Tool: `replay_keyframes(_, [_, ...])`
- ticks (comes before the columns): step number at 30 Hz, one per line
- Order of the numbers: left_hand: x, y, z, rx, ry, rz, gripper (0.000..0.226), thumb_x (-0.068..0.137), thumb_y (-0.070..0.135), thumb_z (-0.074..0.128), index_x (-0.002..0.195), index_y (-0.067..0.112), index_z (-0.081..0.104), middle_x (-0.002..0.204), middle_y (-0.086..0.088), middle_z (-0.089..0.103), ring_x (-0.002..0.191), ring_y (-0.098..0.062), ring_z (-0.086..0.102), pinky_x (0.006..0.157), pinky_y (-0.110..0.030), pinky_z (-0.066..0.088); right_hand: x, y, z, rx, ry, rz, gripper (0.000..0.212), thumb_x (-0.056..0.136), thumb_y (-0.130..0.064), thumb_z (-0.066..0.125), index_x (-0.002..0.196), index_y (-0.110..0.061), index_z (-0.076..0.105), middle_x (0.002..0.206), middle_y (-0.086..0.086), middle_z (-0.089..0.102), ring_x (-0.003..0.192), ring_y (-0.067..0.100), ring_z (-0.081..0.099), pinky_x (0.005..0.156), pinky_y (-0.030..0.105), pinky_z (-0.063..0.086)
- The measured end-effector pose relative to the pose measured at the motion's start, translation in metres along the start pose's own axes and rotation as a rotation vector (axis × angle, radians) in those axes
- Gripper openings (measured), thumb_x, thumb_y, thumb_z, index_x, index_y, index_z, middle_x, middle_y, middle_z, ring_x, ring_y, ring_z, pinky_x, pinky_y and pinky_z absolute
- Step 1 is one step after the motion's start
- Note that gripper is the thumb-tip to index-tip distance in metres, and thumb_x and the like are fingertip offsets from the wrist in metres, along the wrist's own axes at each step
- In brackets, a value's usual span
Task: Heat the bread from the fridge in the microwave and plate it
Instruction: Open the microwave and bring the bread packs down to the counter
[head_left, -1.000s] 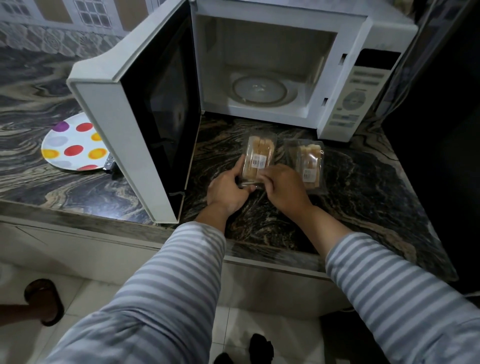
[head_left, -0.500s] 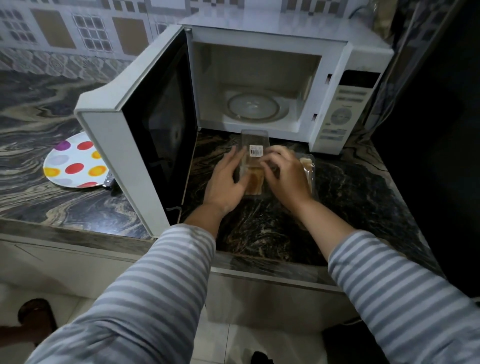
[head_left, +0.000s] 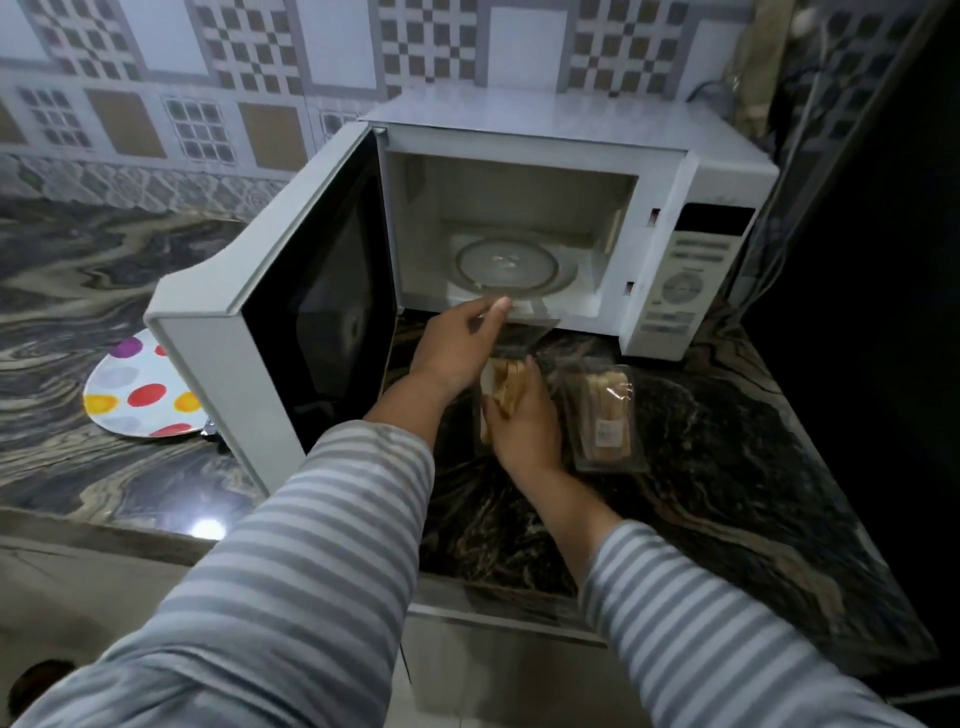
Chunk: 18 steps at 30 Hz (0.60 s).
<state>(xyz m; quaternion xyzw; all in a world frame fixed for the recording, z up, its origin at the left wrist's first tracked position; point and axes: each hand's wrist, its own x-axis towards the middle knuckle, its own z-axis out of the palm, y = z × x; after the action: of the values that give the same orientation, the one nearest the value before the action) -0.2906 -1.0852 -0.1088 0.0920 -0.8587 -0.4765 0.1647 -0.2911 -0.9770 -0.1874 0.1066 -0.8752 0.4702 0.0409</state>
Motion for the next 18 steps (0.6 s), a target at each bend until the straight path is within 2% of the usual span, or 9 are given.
replay_keyframes(9, [0.005, -0.011, -0.005, -0.021, 0.008, 0.025, 0.042, 0.095, 0.052, 0.044, 0.118, 0.026, 0.068, 0.125, 0.006, 0.065, 0.117, -0.008, 0.056, 0.095, -0.021, 0.040, 0.001, -0.006, 0.010, -0.123, 0.117, 0.082, 0.064, 0.091, -0.030, 0.058, 0.147, -0.029, 0.028, 0.136, 0.006, 0.053, 0.121, 0.026, 0.052, 0.097, 0.037, 0.043])
replay_keyframes(16, [0.002, -0.006, -0.006, -0.027, 0.002, 0.008, 0.044, 0.096, 0.050, 0.044, 0.122, 0.022, 0.066, 0.125, 0.003, 0.064, 0.117, -0.009, 0.055, 0.089, -0.017, 0.037, 0.006, -0.019, -0.002, -0.072, 0.114, 0.123, 0.051, 0.087, -0.031, 0.062, 0.135, -0.033, 0.043, 0.120, 0.004, 0.064, 0.108, 0.027, 0.060, 0.088, 0.038, 0.050])
replay_keyframes(18, [0.001, -0.004, -0.007, -0.018, 0.004, 0.019, 0.042, 0.097, 0.049, 0.043, 0.119, 0.023, 0.068, 0.120, 0.003, 0.066, 0.112, -0.009, 0.057, 0.086, -0.018, 0.038, 0.007, -0.024, -0.007, -0.033, 0.118, 0.125, 0.047, 0.086, -0.029, 0.063, 0.130, -0.033, 0.048, 0.118, 0.001, 0.065, 0.106, 0.025, 0.061, 0.087, 0.037, 0.050])
